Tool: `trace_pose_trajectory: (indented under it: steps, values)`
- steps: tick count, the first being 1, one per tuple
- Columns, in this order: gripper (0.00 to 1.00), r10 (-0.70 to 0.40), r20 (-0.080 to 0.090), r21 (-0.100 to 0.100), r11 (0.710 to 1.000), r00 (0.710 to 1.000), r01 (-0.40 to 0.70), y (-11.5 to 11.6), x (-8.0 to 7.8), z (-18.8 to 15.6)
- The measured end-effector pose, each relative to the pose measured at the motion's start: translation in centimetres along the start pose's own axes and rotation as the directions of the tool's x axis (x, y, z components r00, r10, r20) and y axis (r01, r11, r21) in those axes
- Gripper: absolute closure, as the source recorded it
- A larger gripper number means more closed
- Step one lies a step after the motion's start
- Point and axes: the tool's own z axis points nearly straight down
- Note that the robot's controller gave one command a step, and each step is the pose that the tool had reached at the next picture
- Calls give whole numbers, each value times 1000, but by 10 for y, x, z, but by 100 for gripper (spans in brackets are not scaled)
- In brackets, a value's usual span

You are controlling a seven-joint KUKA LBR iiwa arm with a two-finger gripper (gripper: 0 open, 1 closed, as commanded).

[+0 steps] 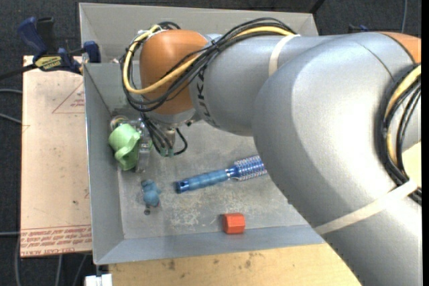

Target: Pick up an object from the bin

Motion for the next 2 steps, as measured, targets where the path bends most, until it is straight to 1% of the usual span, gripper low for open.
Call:
trace_pose_trajectory:
  steps: [1,2]
  values:
    - [100,-65,11,-9,998,998,65,-12,-10,-112]
    - [100,-51,10,-9,999,999,51,-24,-9,-179]
